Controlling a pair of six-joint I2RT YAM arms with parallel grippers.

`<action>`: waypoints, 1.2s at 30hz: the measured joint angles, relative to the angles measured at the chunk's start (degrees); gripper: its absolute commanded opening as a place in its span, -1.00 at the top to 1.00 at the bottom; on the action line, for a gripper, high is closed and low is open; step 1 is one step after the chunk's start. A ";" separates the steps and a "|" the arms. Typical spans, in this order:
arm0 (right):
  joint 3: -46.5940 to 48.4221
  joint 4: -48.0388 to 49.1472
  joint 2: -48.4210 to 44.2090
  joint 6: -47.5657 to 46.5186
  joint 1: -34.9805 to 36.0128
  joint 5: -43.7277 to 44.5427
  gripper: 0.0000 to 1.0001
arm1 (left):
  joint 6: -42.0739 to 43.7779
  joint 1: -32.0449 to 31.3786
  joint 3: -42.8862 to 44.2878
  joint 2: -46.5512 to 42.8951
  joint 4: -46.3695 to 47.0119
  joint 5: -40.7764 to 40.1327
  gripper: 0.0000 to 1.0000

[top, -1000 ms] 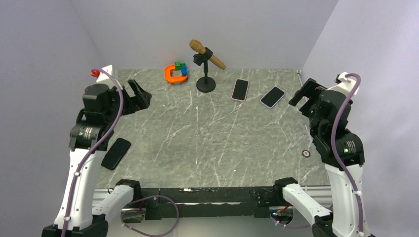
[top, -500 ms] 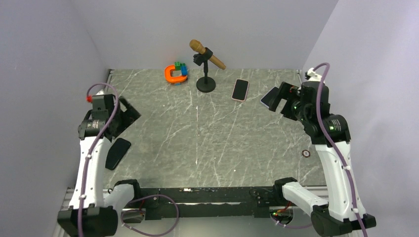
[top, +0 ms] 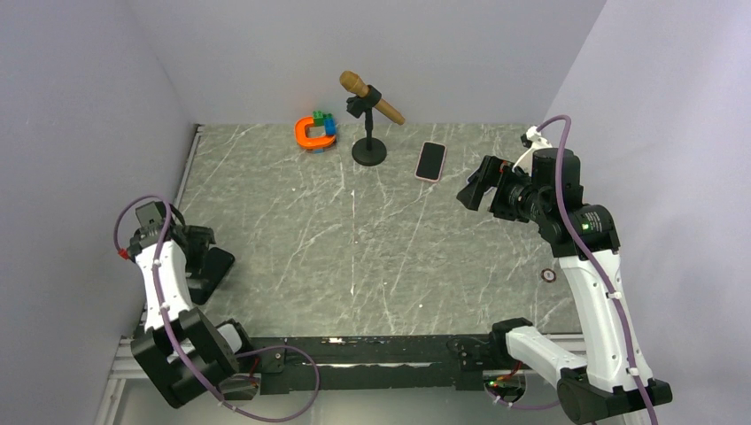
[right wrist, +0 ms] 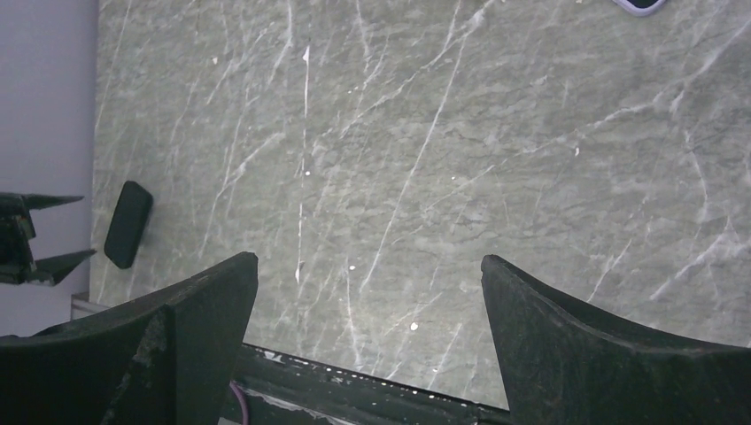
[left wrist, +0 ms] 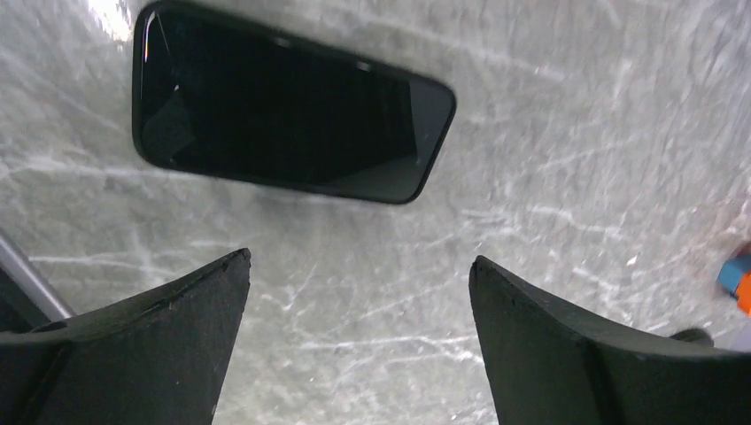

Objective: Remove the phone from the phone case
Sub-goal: Pick up the phone at the center of the board.

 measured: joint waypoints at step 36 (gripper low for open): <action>-3.74 4.39 -3.45 0.07 0.00 -6.25 -1.00 | 19.30 2.19 -2.99 21.40 28.26 12.87 -0.99</action>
